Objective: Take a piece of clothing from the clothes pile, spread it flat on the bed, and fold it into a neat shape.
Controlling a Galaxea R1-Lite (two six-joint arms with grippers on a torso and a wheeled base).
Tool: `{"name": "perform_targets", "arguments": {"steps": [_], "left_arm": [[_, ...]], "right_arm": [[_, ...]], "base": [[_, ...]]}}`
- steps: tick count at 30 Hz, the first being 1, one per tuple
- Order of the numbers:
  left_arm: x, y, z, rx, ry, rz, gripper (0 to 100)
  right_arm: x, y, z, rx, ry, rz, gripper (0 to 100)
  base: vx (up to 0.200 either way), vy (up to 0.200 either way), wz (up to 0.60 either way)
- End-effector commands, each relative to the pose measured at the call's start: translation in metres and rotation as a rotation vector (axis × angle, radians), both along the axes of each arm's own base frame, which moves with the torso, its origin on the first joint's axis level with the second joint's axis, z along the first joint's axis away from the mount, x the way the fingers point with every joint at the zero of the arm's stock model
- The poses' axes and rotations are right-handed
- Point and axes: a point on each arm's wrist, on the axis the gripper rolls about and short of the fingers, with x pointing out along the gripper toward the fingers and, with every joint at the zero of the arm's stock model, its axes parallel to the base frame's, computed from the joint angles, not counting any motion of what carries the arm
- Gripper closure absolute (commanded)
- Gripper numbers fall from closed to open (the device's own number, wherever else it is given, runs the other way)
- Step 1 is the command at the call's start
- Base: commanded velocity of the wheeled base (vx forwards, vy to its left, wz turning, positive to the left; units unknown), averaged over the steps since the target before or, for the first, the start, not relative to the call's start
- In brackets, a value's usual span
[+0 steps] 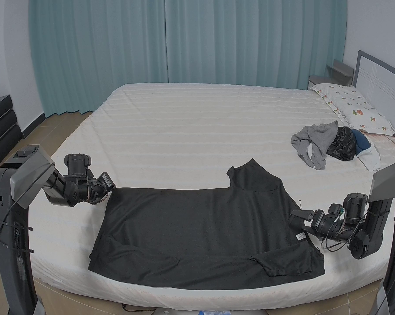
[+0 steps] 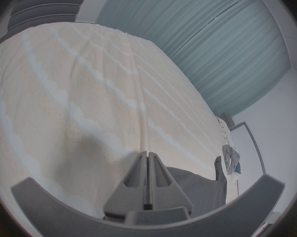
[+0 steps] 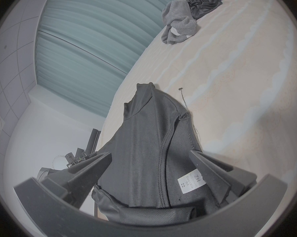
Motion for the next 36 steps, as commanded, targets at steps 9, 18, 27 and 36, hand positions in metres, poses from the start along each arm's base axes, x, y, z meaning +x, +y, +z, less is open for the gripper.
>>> {"name": "perform_targets", "arguments": {"steps": [9, 18, 27, 36], "left_arm": [[0.003, 0.01, 0.019, -0.027, -0.084, 0.087, 100], [-0.003, 0.011, 0.017, -0.022, -0.08, 0.101, 100], [-0.004, 0.011, 0.013, -0.025, -0.066, 0.102, 100], [-0.005, 0.011, 0.013, -0.027, -0.064, 0.103, 100]], "right_arm": [[0.002, 0.002, 0.008, -0.006, -0.065, 0.004, 0], [0.036, 0.024, 0.025, -0.027, -0.163, 0.029, 0], [0.114, 0.034, 0.051, -0.066, -0.137, -0.014, 0], [0.168, 0.043, 0.029, -0.205, -0.068, -0.077, 0]], "base": [[0.0, 0.0, 0.0], [0.0, 0.0, 0.0], [0.0, 0.0, 0.0], [0.0, 0.0, 0.0]]}}
